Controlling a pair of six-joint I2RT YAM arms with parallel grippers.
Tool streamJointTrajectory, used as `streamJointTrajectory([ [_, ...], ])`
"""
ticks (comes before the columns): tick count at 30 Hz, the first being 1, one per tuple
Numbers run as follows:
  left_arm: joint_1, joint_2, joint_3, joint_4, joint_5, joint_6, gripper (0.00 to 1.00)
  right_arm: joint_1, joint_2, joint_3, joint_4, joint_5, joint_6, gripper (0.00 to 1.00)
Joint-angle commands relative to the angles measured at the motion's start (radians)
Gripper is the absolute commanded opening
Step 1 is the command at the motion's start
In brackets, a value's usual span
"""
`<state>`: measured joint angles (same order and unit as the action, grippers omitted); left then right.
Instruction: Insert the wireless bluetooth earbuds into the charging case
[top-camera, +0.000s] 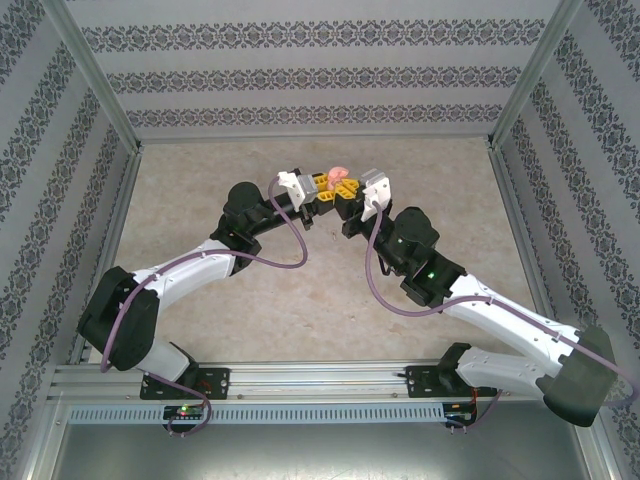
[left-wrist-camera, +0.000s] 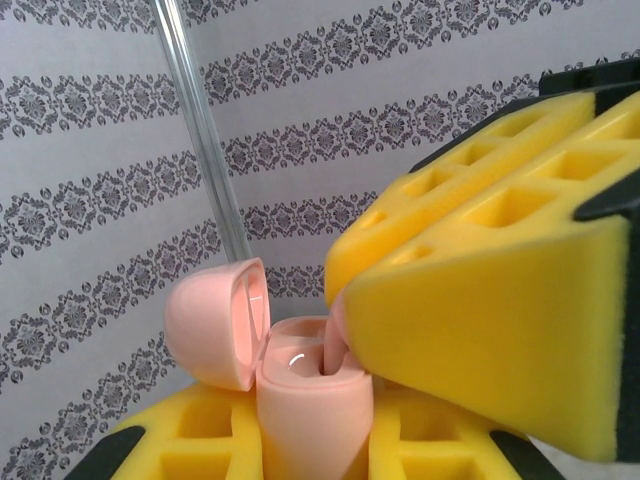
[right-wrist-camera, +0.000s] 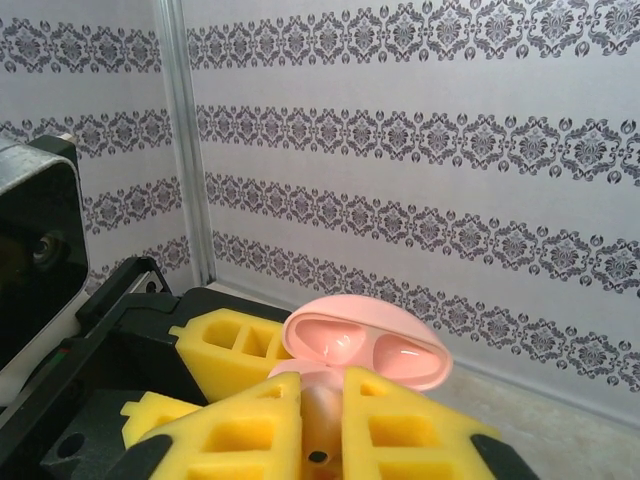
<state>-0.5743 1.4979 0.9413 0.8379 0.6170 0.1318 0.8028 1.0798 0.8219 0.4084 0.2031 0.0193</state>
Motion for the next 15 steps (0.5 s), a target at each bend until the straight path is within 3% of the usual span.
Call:
streamJointTrajectory([
  [1, -0.006, -0.004, 0.072, 0.162, -0.038, -0.035, 0.0, 0.023, 0.023, -0.015, -0.132, -0.031, 0.015, 0.2],
  [4, -0.006, 0.011, 0.066, 0.173, -0.041, -0.048, 0.0, 0.02, 0.029, -0.001, -0.144, -0.025, 0.026, 0.3],
  [9, -0.007, 0.031, 0.046, 0.203, -0.052, -0.072, 0.0, 0.009, 0.031, 0.008, -0.164, -0.018, 0.059, 0.38],
  [15, -0.007, 0.042, 0.024, 0.221, -0.065, -0.068, 0.0, -0.004, 0.021, 0.006, -0.196, -0.036, 0.105, 0.58],
])
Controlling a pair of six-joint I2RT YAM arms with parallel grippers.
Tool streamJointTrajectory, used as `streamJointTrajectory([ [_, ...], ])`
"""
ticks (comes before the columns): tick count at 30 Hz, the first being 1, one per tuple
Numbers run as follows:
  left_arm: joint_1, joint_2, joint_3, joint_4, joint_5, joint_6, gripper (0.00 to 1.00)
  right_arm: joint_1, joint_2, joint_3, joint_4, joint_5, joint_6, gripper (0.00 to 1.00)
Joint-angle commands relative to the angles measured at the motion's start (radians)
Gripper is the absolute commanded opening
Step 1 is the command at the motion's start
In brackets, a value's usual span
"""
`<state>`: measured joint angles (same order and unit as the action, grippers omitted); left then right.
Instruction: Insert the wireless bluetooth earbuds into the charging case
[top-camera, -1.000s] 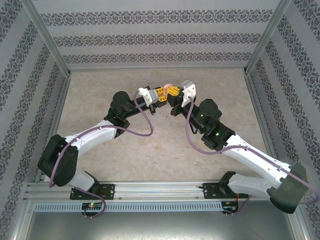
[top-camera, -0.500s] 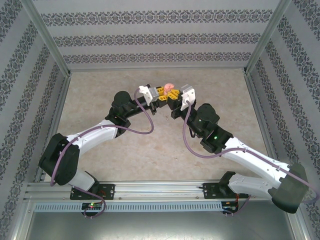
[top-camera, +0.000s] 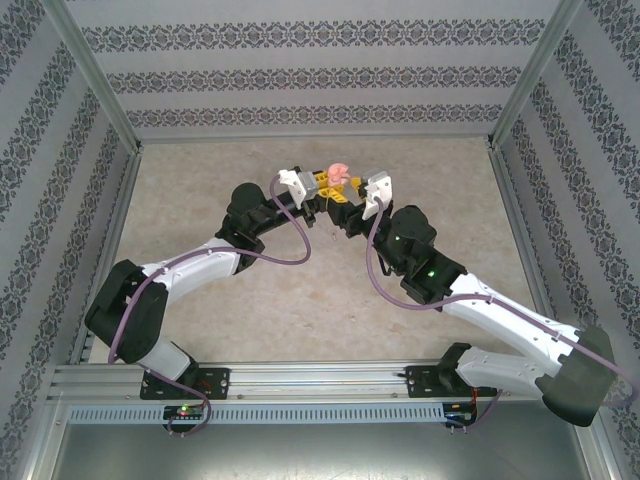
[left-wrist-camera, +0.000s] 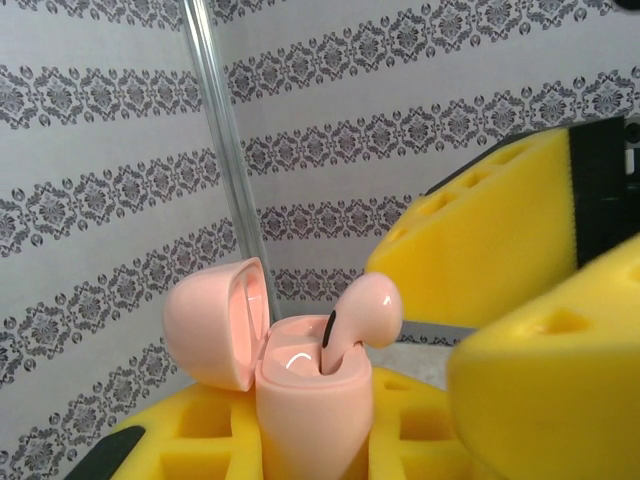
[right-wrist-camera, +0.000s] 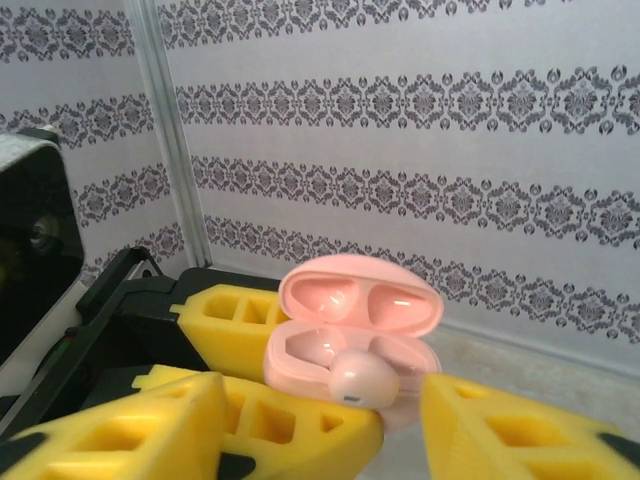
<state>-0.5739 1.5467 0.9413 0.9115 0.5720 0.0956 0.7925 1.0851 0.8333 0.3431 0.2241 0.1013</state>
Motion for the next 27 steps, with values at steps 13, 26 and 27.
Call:
streamJointTrajectory([
  [13, -0.007, 0.018, 0.013, 0.162, -0.042, -0.007, 0.0, -0.059, -0.03, 0.047, -0.285, -0.217, 0.15, 0.87],
  [26, -0.004, 0.032, 0.013, 0.162, -0.064, 0.019, 0.0, -0.168, -0.126, 0.023, -0.399, -0.315, 0.262, 0.92],
  [27, -0.003, 0.033, 0.013, 0.164, -0.064, 0.018, 0.0, -0.183, -0.133, 0.025, -0.413, -0.325, 0.269, 0.91],
])
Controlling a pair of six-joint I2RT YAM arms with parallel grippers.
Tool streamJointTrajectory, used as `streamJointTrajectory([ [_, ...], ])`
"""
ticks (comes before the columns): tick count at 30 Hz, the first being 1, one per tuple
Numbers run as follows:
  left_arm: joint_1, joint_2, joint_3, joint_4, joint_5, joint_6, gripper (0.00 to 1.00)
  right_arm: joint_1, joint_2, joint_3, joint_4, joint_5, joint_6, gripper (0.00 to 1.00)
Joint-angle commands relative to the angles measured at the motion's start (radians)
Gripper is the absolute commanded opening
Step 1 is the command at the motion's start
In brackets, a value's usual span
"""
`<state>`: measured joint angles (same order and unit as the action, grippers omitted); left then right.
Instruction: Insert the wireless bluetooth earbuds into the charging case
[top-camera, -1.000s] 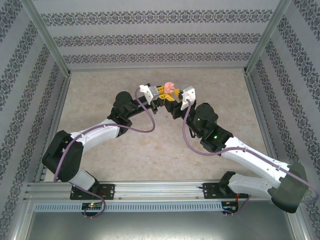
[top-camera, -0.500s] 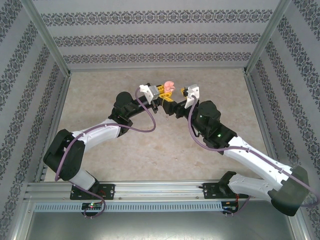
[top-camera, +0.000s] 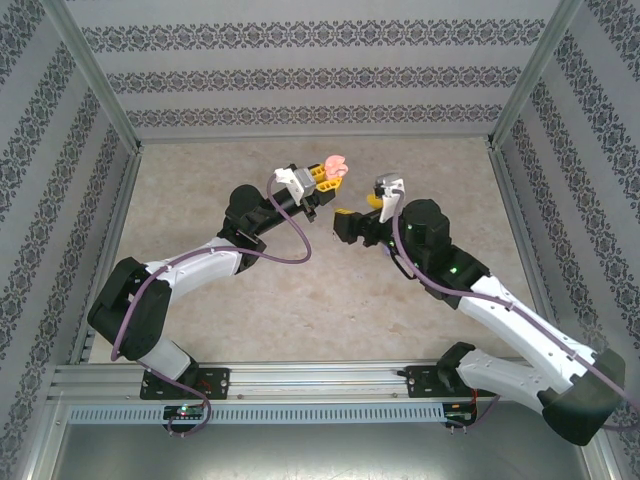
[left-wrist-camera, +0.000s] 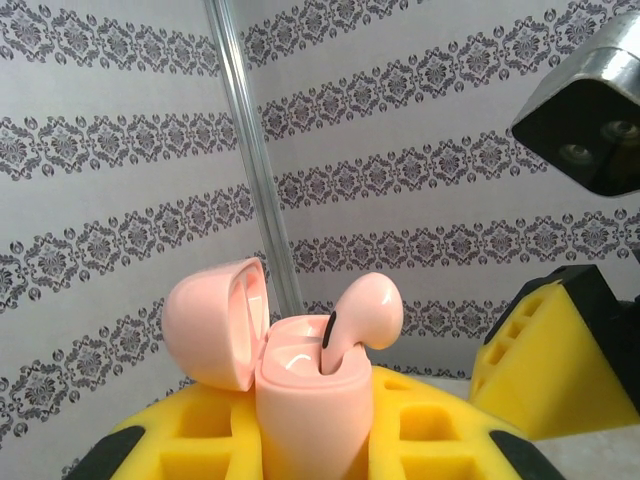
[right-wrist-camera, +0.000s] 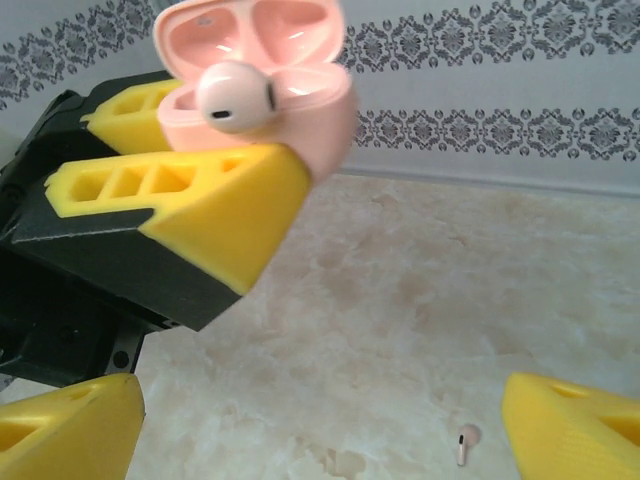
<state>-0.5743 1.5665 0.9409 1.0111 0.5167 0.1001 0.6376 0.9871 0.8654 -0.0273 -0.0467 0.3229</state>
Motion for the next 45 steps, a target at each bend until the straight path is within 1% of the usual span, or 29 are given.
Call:
streamJointTrajectory([
  [1, -0.002, 0.016, 0.012, 0.065, -0.005, 0.013, 0.0, -0.049, -0.04, -0.004, -0.059, -0.065, 0.059, 0.91],
  [3, -0.002, 0.018, 0.009, 0.064, -0.001, 0.013, 0.0, -0.088, -0.04, 0.016, -0.105, -0.078, 0.086, 0.85],
  [4, 0.001, 0.02, 0.007, 0.063, -0.001, 0.013, 0.0, -0.109, -0.032, 0.037, -0.135, -0.086, 0.099, 0.79],
  [6, 0.001, 0.023, 0.0, 0.057, 0.003, 0.02, 0.0, -0.136, -0.011, 0.087, -0.2, -0.088, 0.113, 0.63],
  [8, 0.002, 0.025, -0.011, 0.05, 0.012, 0.034, 0.0, -0.154, 0.024, 0.147, -0.267, -0.092, 0.111, 0.41],
  [11, 0.003, 0.028, -0.03, 0.041, 0.034, 0.057, 0.0, -0.17, 0.085, 0.245, -0.361, -0.109, 0.107, 0.14],
  [13, 0.005, 0.029, -0.038, 0.031, 0.055, 0.068, 0.0, -0.174, 0.123, 0.31, -0.421, -0.109, 0.103, 0.02],
  [14, 0.007, 0.03, -0.04, 0.021, 0.063, 0.072, 0.0, -0.176, 0.144, 0.345, -0.451, -0.112, 0.101, 0.0],
  [16, 0.007, 0.035, -0.045, 0.011, 0.083, 0.075, 0.0, -0.18, 0.177, 0.398, -0.498, -0.122, 0.098, 0.0],
  [20, 0.008, 0.042, -0.051, 0.006, 0.1, 0.078, 0.0, -0.182, 0.223, 0.461, -0.539, -0.145, 0.106, 0.0],
  [27, 0.008, 0.056, -0.047, 0.01, 0.106, 0.072, 0.0, -0.175, 0.268, 0.475, -0.53, -0.191, 0.133, 0.0],
  [45, 0.008, 0.073, -0.043, 0.005, 0.115, 0.079, 0.0, -0.069, 0.339, 0.55, -0.549, -0.175, 0.128, 0.0],
])
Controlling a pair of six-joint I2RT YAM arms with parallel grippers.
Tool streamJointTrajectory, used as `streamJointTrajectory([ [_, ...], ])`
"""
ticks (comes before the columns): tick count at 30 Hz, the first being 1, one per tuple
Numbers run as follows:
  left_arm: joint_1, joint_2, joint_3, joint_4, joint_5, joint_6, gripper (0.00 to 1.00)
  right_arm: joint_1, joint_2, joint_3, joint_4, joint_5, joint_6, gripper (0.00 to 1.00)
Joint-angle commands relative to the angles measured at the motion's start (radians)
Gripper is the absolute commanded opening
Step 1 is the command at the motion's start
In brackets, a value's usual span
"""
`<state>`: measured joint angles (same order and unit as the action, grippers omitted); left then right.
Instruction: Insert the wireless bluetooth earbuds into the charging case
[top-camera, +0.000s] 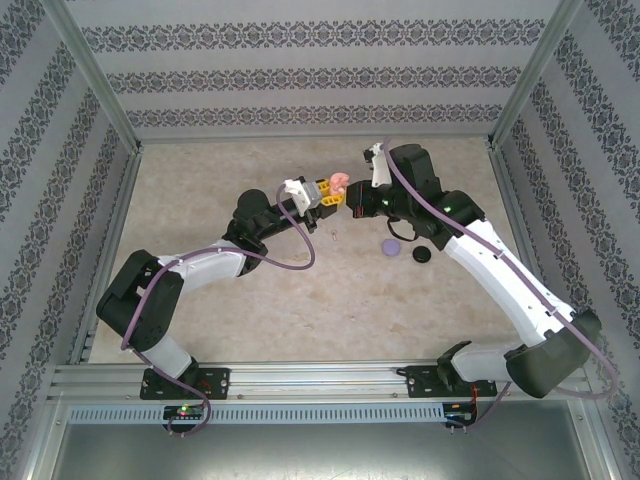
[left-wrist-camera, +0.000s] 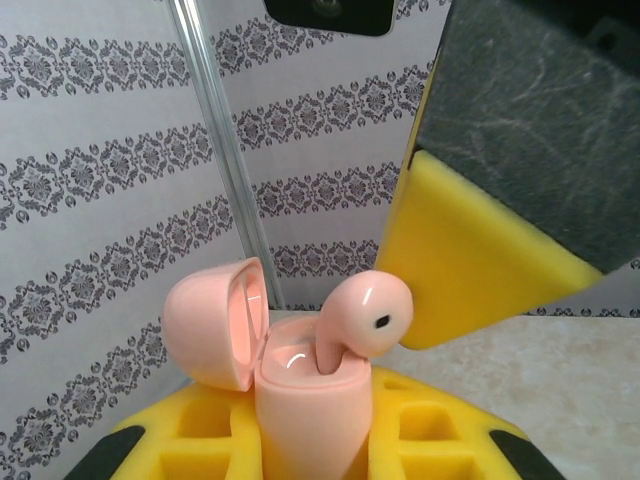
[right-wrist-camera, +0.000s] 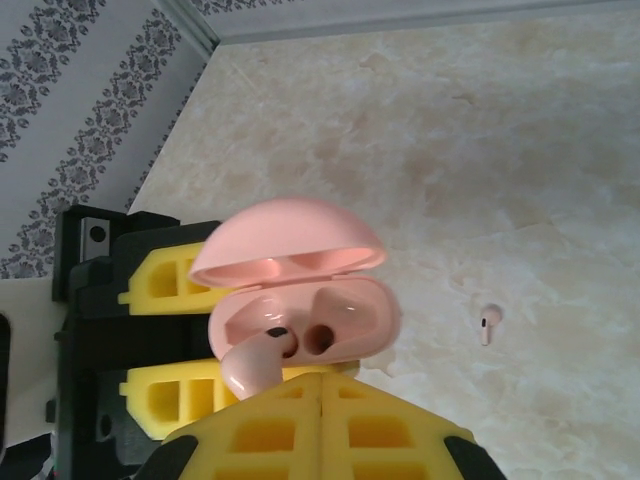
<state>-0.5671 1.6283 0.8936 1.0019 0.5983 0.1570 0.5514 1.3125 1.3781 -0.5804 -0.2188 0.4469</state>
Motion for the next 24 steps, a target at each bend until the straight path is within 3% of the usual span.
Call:
streamJointTrajectory([
  [1, 0.001, 0.011, 0.004, 0.015, 0.034, 0.021, 0.0, 0.022, 0.016, 0.039, 0.005, -0.001, 0.003, 0.0],
  [9, 0.001, 0.012, 0.001, 0.027, 0.032, 0.009, 0.0, 0.047, 0.046, 0.082, -0.002, -0.003, -0.001, 0.0],
  [13, 0.006, 0.01, -0.009, 0.038, -0.012, 0.003, 0.0, 0.04, -0.028, 0.062, -0.018, 0.024, 0.006, 0.0],
  [18, 0.081, 0.009, -0.061, 0.165, -0.057, -0.111, 0.0, 0.022, -0.157, -0.035, -0.06, 0.077, 0.043, 0.02],
  [21, 0.12, -0.031, -0.105, 0.184, -0.079, -0.131, 0.0, -0.004, -0.2, -0.12, -0.073, 0.105, 0.065, 0.18],
  [23, 0.137, -0.073, -0.138, 0.18, -0.089, -0.131, 0.0, -0.022, -0.194, -0.177, -0.069, 0.129, 0.073, 0.38],
  [24, 0.144, -0.094, -0.151, 0.178, -0.095, -0.131, 0.0, -0.03, -0.18, -0.197, -0.066, 0.135, 0.074, 0.41],
])
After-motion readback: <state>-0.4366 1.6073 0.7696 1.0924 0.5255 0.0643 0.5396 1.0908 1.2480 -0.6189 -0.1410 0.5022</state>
